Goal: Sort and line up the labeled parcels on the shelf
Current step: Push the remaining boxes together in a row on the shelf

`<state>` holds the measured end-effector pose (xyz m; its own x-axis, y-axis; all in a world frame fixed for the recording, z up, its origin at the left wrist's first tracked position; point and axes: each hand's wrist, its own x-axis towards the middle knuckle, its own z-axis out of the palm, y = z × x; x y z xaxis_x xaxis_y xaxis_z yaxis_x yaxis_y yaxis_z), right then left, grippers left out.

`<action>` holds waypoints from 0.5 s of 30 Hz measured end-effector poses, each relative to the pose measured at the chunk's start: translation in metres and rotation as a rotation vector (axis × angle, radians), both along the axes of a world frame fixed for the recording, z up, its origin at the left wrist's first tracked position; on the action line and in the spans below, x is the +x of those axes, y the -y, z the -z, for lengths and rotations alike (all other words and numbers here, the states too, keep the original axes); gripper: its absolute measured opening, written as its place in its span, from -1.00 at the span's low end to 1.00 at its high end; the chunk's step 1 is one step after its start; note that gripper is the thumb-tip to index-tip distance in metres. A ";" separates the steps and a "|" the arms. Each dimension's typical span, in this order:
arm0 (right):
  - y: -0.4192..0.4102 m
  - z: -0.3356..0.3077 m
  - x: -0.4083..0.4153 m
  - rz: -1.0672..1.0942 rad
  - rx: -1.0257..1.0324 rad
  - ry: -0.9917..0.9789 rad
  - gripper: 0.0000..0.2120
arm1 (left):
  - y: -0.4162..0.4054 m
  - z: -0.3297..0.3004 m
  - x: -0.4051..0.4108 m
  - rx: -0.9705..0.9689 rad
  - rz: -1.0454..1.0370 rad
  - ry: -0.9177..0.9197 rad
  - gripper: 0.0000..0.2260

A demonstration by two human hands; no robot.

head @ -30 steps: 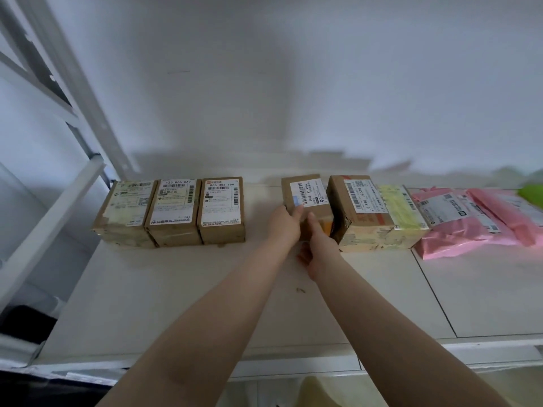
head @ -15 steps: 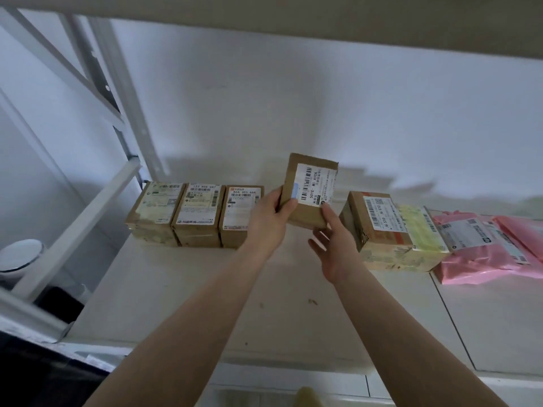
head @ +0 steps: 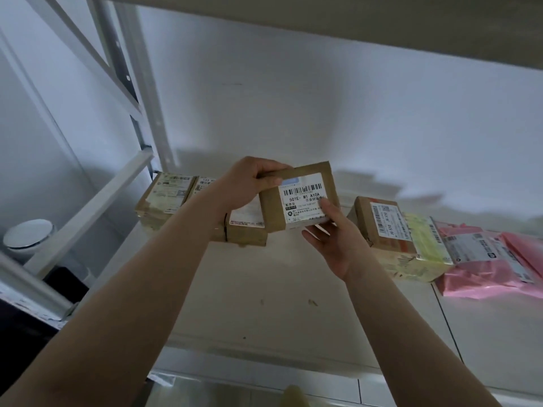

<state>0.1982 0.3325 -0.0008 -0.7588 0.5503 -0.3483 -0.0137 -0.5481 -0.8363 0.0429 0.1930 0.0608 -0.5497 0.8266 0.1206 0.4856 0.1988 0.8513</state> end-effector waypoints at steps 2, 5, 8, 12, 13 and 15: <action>0.003 0.000 -0.001 0.015 -0.018 -0.011 -0.66 | 0.000 0.004 -0.002 0.026 -0.006 0.030 -0.70; 0.007 0.001 -0.002 0.027 -0.016 -0.011 -0.61 | -0.002 0.010 -0.003 0.090 -0.042 0.075 -0.72; 0.011 0.003 -0.004 0.040 -0.024 -0.012 -0.62 | -0.003 0.016 -0.004 0.162 -0.108 0.110 -0.71; 0.012 0.005 -0.006 0.058 -0.052 -0.025 -0.56 | -0.004 0.020 -0.005 0.187 -0.145 0.149 -0.74; 0.012 0.005 -0.007 0.061 -0.054 -0.024 -0.56 | -0.005 0.021 -0.006 0.186 -0.151 0.147 -0.76; 0.012 0.006 -0.008 0.064 -0.052 -0.022 -0.54 | -0.006 0.021 -0.007 0.186 -0.161 0.144 -0.80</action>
